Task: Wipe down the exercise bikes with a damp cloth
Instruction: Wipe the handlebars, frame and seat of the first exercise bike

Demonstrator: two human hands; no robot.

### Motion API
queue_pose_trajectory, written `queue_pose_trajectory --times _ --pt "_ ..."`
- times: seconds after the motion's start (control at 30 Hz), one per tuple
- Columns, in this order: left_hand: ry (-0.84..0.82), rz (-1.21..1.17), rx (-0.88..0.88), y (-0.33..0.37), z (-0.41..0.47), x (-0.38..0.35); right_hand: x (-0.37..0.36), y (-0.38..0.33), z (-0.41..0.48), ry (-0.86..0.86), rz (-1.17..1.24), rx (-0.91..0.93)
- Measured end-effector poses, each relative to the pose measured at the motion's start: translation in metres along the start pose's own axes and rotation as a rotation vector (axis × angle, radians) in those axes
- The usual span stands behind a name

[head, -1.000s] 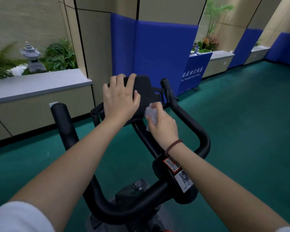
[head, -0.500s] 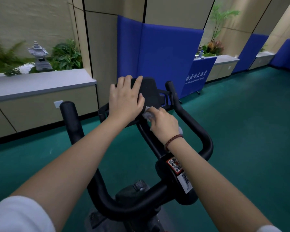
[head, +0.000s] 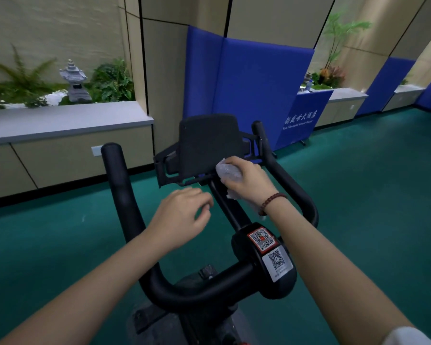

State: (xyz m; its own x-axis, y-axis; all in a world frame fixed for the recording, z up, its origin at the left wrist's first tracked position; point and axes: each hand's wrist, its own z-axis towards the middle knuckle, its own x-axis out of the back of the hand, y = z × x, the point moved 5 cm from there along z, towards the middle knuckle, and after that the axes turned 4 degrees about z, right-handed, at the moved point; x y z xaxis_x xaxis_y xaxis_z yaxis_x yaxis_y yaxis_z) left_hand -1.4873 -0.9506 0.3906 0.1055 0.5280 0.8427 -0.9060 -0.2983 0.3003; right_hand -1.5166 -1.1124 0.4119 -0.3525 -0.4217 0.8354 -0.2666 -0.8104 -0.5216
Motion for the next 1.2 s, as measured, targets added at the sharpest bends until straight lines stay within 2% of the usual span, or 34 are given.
queue_pose_trajectory --times 0.1,0.17,0.23,0.33,0.4,0.47,0.67,0.83,0.9,1.0,1.1,1.17,1.2 --pt "-0.164 0.037 0.091 -0.006 -0.004 -0.011 0.000 -0.011 0.003 -0.035 -0.215 0.032" --pt "-0.238 0.060 0.129 -0.007 -0.006 -0.015 0.002 -0.012 0.005 -0.045 -0.218 0.013" --pt "-0.243 0.072 0.156 -0.008 -0.006 -0.015 0.003 -0.011 0.008 -0.062 -0.176 -0.017" --pt "-0.232 0.073 0.221 -0.016 -0.007 -0.010 0.006 -0.003 0.012 -0.096 0.120 -0.077" --pt "-0.242 0.051 0.259 -0.019 -0.009 -0.009 0.020 0.009 0.011 0.013 0.412 -0.158" --pt "-0.259 0.049 0.274 -0.018 -0.009 -0.011 0.035 0.024 0.007 0.158 0.545 -0.208" --pt "-0.300 0.150 0.277 -0.017 -0.009 -0.019 0.011 0.014 0.003 0.030 0.290 -0.161" --pt "-0.313 0.205 0.291 -0.015 -0.007 -0.022 -0.016 -0.019 0.001 -0.048 0.218 -0.049" --pt "-0.316 0.220 0.293 -0.015 -0.009 -0.021 -0.020 -0.022 0.000 -0.041 0.275 -0.057" --pt "-0.300 0.217 0.281 -0.015 -0.013 -0.018 -0.010 -0.014 -0.007 -0.089 0.484 -0.058" --pt "-0.299 0.193 0.284 -0.018 -0.013 -0.019 0.014 -0.004 -0.021 0.075 0.603 -0.057" --pt "-0.310 0.201 0.281 -0.017 -0.013 -0.021 0.014 0.002 -0.032 0.148 0.471 -0.127" --pt "-0.316 0.213 0.275 -0.016 -0.012 -0.022 0.006 0.004 -0.036 0.093 0.371 -0.190"
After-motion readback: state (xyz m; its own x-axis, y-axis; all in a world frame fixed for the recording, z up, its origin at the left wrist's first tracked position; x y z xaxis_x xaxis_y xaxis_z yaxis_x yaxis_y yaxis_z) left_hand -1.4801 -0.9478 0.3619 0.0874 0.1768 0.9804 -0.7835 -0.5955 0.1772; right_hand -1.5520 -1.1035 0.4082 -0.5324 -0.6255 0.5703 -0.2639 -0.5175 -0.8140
